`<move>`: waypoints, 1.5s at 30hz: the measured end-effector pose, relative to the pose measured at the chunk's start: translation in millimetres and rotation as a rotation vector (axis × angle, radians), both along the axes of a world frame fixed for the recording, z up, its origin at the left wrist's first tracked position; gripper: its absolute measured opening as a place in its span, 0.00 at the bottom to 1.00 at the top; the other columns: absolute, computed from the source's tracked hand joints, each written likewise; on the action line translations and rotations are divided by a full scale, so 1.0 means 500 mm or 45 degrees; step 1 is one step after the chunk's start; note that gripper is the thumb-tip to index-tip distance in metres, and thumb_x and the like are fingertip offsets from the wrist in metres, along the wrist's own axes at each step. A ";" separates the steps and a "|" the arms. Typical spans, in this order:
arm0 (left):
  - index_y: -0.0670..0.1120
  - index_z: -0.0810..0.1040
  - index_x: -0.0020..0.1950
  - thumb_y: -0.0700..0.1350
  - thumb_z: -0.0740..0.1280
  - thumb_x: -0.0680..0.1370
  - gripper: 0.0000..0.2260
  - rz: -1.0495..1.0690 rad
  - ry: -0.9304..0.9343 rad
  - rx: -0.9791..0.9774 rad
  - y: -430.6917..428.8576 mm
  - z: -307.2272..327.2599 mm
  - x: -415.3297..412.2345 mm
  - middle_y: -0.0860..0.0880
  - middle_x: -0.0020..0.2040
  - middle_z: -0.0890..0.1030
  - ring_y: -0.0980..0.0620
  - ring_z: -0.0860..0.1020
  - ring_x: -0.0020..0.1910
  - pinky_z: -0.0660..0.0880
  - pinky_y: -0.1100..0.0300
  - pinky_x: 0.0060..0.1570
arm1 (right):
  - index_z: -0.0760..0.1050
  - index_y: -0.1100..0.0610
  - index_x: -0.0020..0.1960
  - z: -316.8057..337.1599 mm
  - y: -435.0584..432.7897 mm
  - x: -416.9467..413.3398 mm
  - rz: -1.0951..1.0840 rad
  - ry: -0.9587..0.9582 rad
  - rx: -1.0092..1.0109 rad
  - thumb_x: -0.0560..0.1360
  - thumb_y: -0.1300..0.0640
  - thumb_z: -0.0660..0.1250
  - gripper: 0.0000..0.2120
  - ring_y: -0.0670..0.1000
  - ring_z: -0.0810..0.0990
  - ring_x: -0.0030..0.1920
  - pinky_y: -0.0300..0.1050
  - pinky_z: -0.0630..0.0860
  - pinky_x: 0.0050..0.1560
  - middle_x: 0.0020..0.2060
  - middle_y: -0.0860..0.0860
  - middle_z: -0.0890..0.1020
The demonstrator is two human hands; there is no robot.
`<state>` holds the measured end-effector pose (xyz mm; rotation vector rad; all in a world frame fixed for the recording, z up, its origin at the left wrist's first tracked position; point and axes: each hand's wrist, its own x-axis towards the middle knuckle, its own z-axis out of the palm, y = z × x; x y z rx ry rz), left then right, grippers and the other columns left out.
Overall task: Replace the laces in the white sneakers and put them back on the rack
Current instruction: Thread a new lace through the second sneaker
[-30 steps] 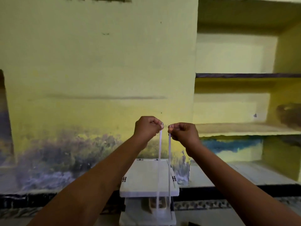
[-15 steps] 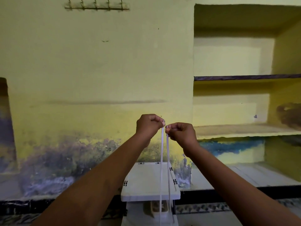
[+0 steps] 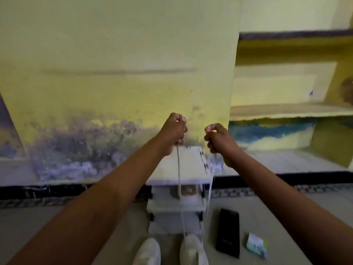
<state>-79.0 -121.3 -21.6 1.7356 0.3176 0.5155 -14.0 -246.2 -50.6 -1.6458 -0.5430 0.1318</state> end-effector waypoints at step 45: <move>0.48 0.80 0.39 0.38 0.67 0.73 0.06 -0.330 0.960 0.610 -0.029 -0.833 0.039 0.46 0.45 0.82 0.45 0.79 0.47 0.76 0.55 0.50 | 0.52 0.45 0.75 -0.824 -0.063 -0.014 0.485 0.475 -1.038 0.78 0.44 0.59 0.29 0.56 0.76 0.61 0.49 0.71 0.62 0.66 0.58 0.72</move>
